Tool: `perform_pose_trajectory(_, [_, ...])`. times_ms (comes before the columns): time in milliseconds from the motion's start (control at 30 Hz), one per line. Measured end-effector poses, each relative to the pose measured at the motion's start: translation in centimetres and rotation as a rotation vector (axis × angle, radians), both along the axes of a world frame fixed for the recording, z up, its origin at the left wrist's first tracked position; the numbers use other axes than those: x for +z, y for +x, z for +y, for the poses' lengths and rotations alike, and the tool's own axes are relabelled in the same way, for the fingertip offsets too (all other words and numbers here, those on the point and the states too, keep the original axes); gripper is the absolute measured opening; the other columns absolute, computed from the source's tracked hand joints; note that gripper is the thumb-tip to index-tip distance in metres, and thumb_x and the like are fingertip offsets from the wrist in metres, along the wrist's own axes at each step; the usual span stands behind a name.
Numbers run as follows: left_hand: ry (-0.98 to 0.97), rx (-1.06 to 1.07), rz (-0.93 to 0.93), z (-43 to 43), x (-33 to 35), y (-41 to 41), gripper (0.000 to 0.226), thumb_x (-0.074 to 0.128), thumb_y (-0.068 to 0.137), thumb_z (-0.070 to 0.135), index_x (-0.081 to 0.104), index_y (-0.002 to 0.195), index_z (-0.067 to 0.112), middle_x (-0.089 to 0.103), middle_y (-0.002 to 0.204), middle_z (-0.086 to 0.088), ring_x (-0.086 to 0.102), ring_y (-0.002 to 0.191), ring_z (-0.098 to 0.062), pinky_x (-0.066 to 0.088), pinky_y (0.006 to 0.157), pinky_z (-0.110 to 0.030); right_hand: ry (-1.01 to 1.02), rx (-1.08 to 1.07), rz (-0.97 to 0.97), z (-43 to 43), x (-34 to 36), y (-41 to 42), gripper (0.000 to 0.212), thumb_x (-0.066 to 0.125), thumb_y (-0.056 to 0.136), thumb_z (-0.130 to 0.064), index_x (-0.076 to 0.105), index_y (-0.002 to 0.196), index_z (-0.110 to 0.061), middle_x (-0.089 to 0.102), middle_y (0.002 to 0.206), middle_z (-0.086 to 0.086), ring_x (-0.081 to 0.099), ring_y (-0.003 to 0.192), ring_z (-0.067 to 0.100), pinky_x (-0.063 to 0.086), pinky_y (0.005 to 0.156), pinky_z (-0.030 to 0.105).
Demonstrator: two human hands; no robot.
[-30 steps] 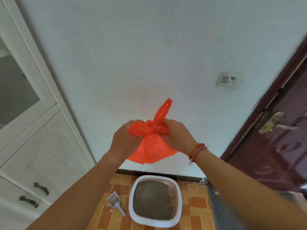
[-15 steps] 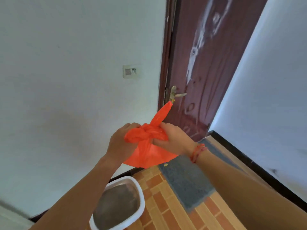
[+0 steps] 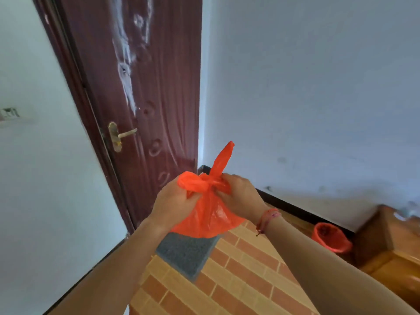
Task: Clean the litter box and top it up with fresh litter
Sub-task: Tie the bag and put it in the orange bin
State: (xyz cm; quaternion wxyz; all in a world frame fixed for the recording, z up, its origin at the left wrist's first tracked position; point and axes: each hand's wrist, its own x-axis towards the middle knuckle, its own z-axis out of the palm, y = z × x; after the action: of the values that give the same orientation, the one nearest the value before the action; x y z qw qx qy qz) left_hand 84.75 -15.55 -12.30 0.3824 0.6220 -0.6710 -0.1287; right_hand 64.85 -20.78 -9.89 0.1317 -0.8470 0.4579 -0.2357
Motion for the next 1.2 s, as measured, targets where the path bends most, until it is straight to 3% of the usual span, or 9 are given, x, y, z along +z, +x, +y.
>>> perform_pose_trajectory(100, [0.021, -0.118, -0.003, -1.4, 0.1, -4.5, 0.037, 0.048, 0.091, 0.066, 0.068, 0.107, 0.039, 0.067, 0.107, 0.018, 0.065, 0.103, -0.008, 0.054, 0.087, -0.038, 0.044, -0.103, -0.011, -0.3, -0.4, -4.6, 0.019, 0.056, 0.090, -0.043, 0.057, 0.090, -0.025, 0.064, 0.085, 0.002, 0.059, 0.080, 0.024, 0.047, 0.070, 0.038])
perform_pose_trajectory(267, [0.076, -0.247, -0.035, -3.6, 0.7, -10.5, 0.036, 0.051, 0.092, 0.059, 0.062, 0.119, 0.037, 0.069, 0.112, 0.010, 0.066, 0.106, -0.017, 0.054, 0.087, -0.042, 0.115, -0.270, -0.057, 0.4, -1.0, -10.2, 0.013, 0.057, 0.087, -0.043, 0.051, 0.082, -0.033, 0.062, 0.082, -0.001, 0.061, 0.080, 0.025, 0.046, 0.068, 0.037])
perform_pose_trajectory(433, [0.117, -0.369, -0.011, -6.0, 0.0, -15.3, 0.040, 0.049, 0.094, 0.055, 0.065, 0.120, 0.029, 0.071, 0.109, 0.006, 0.067, 0.101, -0.016, 0.054, 0.088, -0.041, 0.123, -0.426, -0.080, 2.1, -1.6, -13.9, 0.016, 0.058, 0.090, -0.040, 0.054, 0.087, -0.025, 0.066, 0.086, 0.001, 0.061, 0.079, 0.023, 0.040, 0.064, 0.033])
perform_pose_trajectory(600, [0.149, -0.506, 0.025, -6.8, -1.2, -18.5, 0.034, 0.052, 0.097, 0.051, 0.065, 0.120, 0.029, 0.071, 0.109, 0.005, 0.068, 0.098, -0.016, 0.056, 0.084, -0.038, 0.146, -0.553, -0.093, 4.0, -2.1, -16.3, 0.033, 0.053, 0.090, -0.053, 0.061, 0.105, -0.025, 0.067, 0.089, -0.004, 0.062, 0.082, 0.018, 0.049, 0.071, 0.038])
perform_pose_trajectory(700, [0.152, -0.559, 0.021, -7.0, -1.5, -20.2, 0.035, 0.051, 0.097, 0.053, 0.065, 0.120, 0.032, 0.071, 0.108, 0.006, 0.068, 0.098, -0.016, 0.056, 0.084, -0.039, 0.146, -0.616, -0.107, 5.0, -2.2, -17.5, 0.034, 0.053, 0.091, -0.051, 0.060, 0.109, -0.023, 0.068, 0.092, -0.002, 0.063, 0.086, 0.020, 0.050, 0.075, 0.040])
perform_pose_trajectory(900, [0.147, -0.620, 0.014, -6.8, -2.1, -23.4, 0.037, 0.051, 0.095, 0.058, 0.066, 0.115, 0.031, 0.071, 0.102, 0.006, 0.066, 0.095, -0.016, 0.055, 0.080, -0.037, 0.139, -0.733, -0.130, 6.7, -2.7, -20.1, 0.034, 0.055, 0.093, -0.046, 0.060, 0.114, -0.020, 0.068, 0.099, -0.002, 0.062, 0.094, 0.021, 0.050, 0.081, 0.042])
perform_pose_trajectory(1033, [0.153, -0.674, 0.045, -7.1, -2.7, -26.1, 0.049, 0.045, 0.089, 0.068, 0.066, 0.116, 0.033, 0.072, 0.104, 0.008, 0.067, 0.097, -0.015, 0.055, 0.084, -0.041, 0.123, -0.788, -0.196, 7.7, -3.0, -21.8, 0.029, 0.057, 0.093, -0.044, 0.062, 0.108, -0.020, 0.068, 0.094, -0.003, 0.064, 0.087, 0.019, 0.049, 0.074, 0.035])
perform_pose_trajectory(1200, [0.162, -0.722, 0.031, -8.4, -3.6, -30.7, 0.047, 0.046, 0.089, 0.067, 0.067, 0.114, 0.033, 0.071, 0.103, 0.008, 0.066, 0.097, -0.016, 0.054, 0.084, -0.041, 0.178, -0.852, -0.276, 7.5, -3.7, -25.5, 0.032, 0.058, 0.092, -0.048, 0.062, 0.109, -0.021, 0.067, 0.090, -0.005, 0.064, 0.081, 0.015, 0.051, 0.073, 0.034])
